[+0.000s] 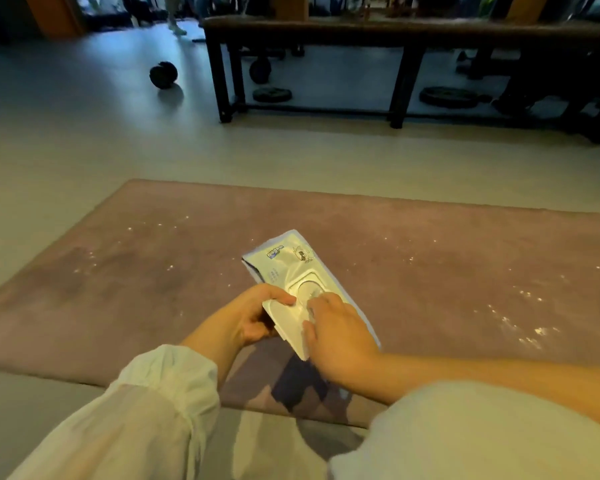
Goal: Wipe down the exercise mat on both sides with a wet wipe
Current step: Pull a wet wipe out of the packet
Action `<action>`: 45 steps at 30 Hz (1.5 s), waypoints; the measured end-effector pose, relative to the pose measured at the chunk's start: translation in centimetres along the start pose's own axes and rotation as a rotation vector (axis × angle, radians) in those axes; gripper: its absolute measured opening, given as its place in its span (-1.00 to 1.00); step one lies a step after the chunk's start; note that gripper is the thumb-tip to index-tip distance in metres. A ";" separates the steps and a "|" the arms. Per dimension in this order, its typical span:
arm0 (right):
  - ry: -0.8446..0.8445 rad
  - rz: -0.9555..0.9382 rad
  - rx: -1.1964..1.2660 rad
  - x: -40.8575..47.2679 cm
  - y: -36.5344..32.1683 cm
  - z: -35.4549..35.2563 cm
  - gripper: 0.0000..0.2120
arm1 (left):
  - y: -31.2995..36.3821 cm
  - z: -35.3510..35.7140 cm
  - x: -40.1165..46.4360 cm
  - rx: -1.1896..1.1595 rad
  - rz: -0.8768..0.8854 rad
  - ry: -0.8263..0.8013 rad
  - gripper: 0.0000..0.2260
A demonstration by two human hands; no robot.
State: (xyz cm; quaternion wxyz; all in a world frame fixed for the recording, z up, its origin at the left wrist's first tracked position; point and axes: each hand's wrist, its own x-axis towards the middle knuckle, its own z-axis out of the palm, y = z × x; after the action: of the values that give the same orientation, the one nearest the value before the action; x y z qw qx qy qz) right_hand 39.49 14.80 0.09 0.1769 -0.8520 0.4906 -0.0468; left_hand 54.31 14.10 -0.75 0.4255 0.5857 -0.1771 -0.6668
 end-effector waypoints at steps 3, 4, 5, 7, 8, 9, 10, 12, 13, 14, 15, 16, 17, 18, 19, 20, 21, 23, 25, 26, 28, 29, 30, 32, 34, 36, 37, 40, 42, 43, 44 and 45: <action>0.023 -0.038 0.036 -2.5 -0.6 -3.3 -0.73 | 0.8 0.3 -4.6 0.106 0.067 0.025 -0.94; 0.035 -0.047 0.060 -3.2 -0.4 -4.6 -0.78 | 1.1 0.7 -6.0 0.145 0.086 0.032 -0.93; 0.054 -0.062 0.076 -4.1 -0.2 -5.9 -0.78 | 1.3 1.4 -7.5 0.174 0.105 0.030 -0.92; 0.101 -0.108 0.095 -5.5 0.1 -8.3 -0.69 | 1.8 2.8 -10.0 0.181 0.156 0.020 -0.91; 0.125 -0.142 0.091 -6.1 0.1 -9.5 -0.67 | 2.2 3.5 -11.0 0.155 0.189 0.015 -0.90; 0.151 -0.184 0.075 -6.6 0.1 -10.7 -0.68 | 2.6 4.2 -12.0 0.116 0.219 0.007 -0.89; 0.172 -0.218 0.053 -7.0 0.1 -11.9 -0.71 | 3.1 4.7 -12.8 0.077 0.249 0.000 -0.89; 0.184 -0.269 -0.006 -7.4 0.2 -14.4 -0.74 | 3.7 5.7 -14.0 0.016 0.301 -0.022 -0.91; 0.167 -0.291 -0.039 -7.5 0.3 -15.5 -0.75 | 3.9 6.0 -14.5 -0.007 0.321 -0.031 -0.92; 0.143 -0.309 -0.057 -7.5 0.2 -16.4 -0.74 | 4.0 6.3 -14.9 -0.029 0.337 -0.036 -0.92; 0.127 -0.324 -0.056 -7.5 0.1 -17.0 -0.72 | 4.1 6.4 -15.1 -0.053 0.348 -0.038 -0.93; 0.126 -0.323 -0.039 -7.2 -0.1 -17.4 -0.68 | 4.2 6.5 -15.1 -0.077 0.355 -0.043 -0.93; 0.142 -0.308 -0.015 -6.8 -0.2 -17.6 -0.64 | 4.2 6.6 -15.0 -0.095 0.359 -0.050 -0.93; 0.170 -0.288 0.012 -6.3 -0.4 -17.5 -0.63 | 4.2 6.7 -14.8 -0.109 0.363 -0.057 -0.92; 0.205 -0.271 0.032 -5.6 -0.5 -17.1 -0.67 | 4.1 6.7 -14.3 -0.125 0.369 -0.062 -0.92; 0.241 -0.253 0.045 -4.8 -0.4 -16.6 -0.74 | 4.1 6.8 -13.7 -0.148 0.374 -0.062 -0.91; 0.278 -0.231 0.061 -4.1 -0.2 -15.9 -0.80 | 3.9 6.7 -13.1 -0.178 0.377 -0.059 -0.90; 0.343 -0.161 0.122 -2.6 0.3 -14.3 -0.87 | 3.6 6.6 -11.7 -0.235 0.375 -0.050 -0.88; 0.385 -0.090 0.151 -1.2 0.9 -12.7 -0.91 | 3.2 6.6 -10.2 -0.273 0.361 -0.050 -0.85; 0.390 -0.065 0.133 -0.6 1.1 -11.9 -0.91 | 3.0 6.6 -9.3 -0.279 0.350 -0.043 -0.84; 0.364 -0.041 0.080 0.4 1.8 -10.4 -0.91 | 2.4 6.6 -7.6 -0.265 0.329 -0.014 -0.88; 0.339 -0.034 0.069 0.9 2.3 -9.8 -0.90 | 2.2 6.6 -6.7 -0.250 0.322 0.000 -0.90; 0.308 -0.025 0.072 1.5 2.9 -9.0 -0.89 | 2.0 6.7 -5.7 -0.238 0.308 0.010 -0.92; 0.248 -0.014 0.084 2.7 4.1 -7.5 -0.84 | 1.7 6.6 -3.6 -0.239 0.276 0.025 -0.93; 0.208 -0.002 0.067 3.6 5.3 -6.0 -0.78 | 1.1 6.7 -1.6 -0.255 0.241 0.045 -0.94; 0.193 0.017 0.079 4.3 6.5 -4.7 -0.76 | 0.4 7.0 0.2 -0.267 0.201 0.059 -0.97; 0.195 0.023 0.093 4.5 7.1 -4.1 -0.77 | 0.0 7.2 1.0 -0.278 0.181 0.062 -0.97; 0.193 0.023 0.045 4.8 8.9 -2.7 -0.77 | -1.2 7.7 2.9 -0.292 0.137 0.083 -0.96; 0.181 0.002 -0.083 5.1 9.8 -1.6 -0.72 | -1.8 8.0 3.8 -0.284 0.137 0.101 -0.94; 0.175 0.004 -0.117 5.2 10.0 -1.1 -0.70 | -2.1 8.1 4.3 -0.280 0.137 0.109 -0.94; 0.168 0.017 -0.129 5.4 10.2 -0.7 -0.69 | -2.4 8.2 4.6 -0.272 0.134 0.117 -0.94; 0.163 0.034 -0.131 5.5 10.4 -0.3 -0.69 | -2.6 8.3 4.9 -0.263 0.129 0.124 -0.93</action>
State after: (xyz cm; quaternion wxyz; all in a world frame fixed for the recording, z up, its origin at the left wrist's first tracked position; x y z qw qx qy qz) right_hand 33.76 5.30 -3.78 0.0809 -0.8467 0.5196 -0.0809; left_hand 45.84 9.61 -3.67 0.5505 0.5523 -0.0987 -0.6182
